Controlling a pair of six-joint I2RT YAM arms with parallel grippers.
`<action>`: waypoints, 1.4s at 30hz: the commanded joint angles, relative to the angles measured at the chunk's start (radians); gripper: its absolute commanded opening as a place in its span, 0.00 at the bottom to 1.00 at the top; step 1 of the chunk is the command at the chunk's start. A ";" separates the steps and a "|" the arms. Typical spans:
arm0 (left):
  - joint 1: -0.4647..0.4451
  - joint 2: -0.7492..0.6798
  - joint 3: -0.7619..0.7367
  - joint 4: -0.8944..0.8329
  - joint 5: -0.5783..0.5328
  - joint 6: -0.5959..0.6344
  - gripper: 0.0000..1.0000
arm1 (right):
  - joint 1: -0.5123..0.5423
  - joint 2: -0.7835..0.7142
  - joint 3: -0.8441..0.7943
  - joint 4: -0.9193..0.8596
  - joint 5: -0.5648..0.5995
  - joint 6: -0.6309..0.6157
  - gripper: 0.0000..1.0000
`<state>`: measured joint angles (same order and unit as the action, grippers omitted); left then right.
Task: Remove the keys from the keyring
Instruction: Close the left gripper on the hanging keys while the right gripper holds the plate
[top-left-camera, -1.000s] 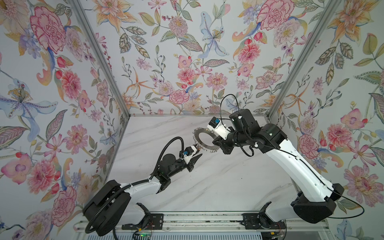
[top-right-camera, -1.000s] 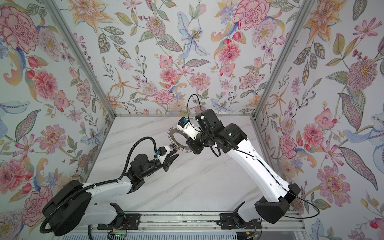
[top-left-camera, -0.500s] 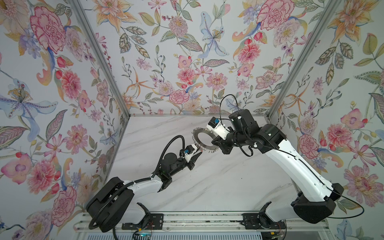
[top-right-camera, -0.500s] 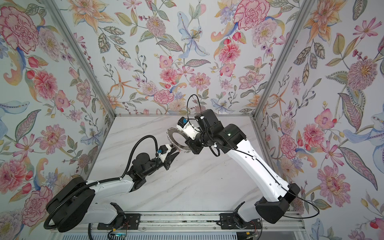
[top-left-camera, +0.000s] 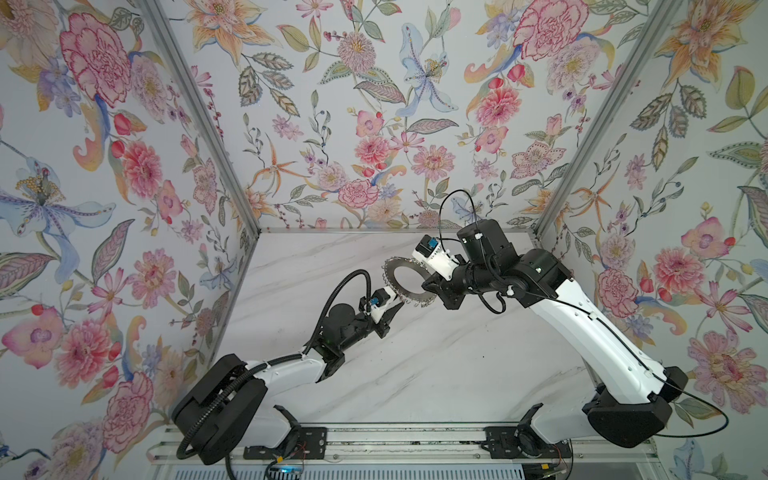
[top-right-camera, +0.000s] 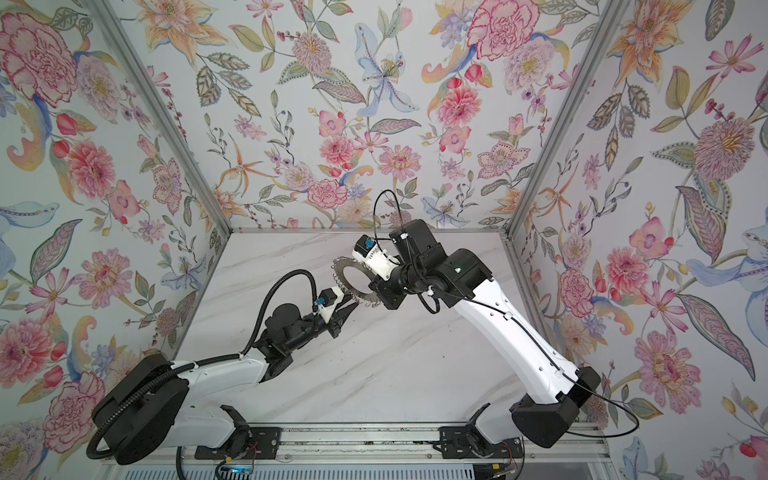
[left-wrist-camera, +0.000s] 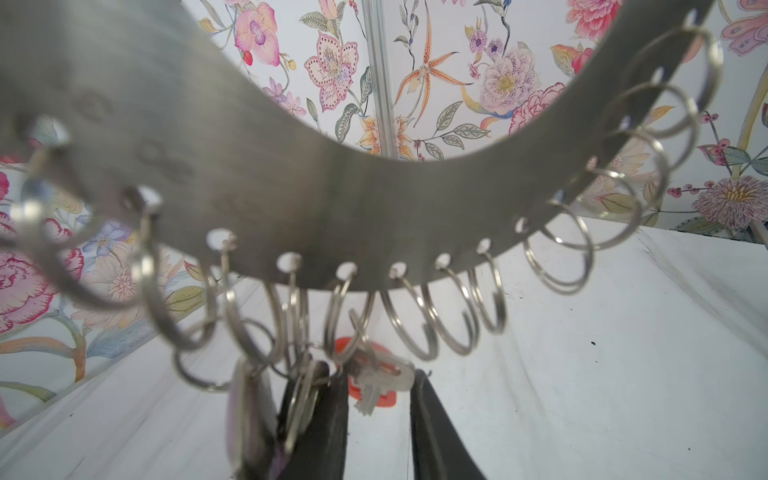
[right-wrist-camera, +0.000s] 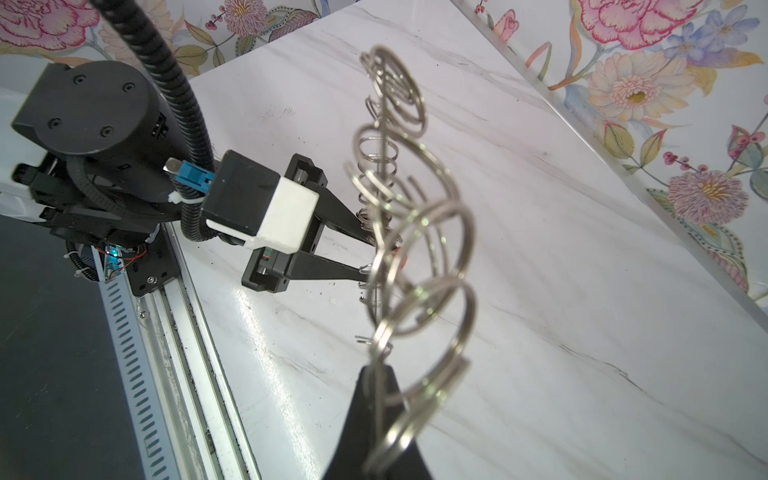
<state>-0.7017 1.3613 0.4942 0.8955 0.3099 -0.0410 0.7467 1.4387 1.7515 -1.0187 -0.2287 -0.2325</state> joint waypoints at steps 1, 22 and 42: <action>-0.004 0.013 0.042 0.021 0.026 0.008 0.29 | 0.006 -0.034 -0.006 0.040 -0.023 -0.008 0.00; -0.003 0.009 0.030 0.033 0.041 -0.015 0.25 | -0.010 -0.029 -0.003 0.052 -0.036 0.001 0.00; 0.000 -0.046 0.010 -0.048 0.013 -0.010 0.00 | -0.050 -0.052 -0.041 0.080 -0.031 0.028 0.00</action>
<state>-0.7013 1.3525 0.5148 0.8742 0.3340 -0.0635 0.7094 1.4242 1.7275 -0.9947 -0.2516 -0.2272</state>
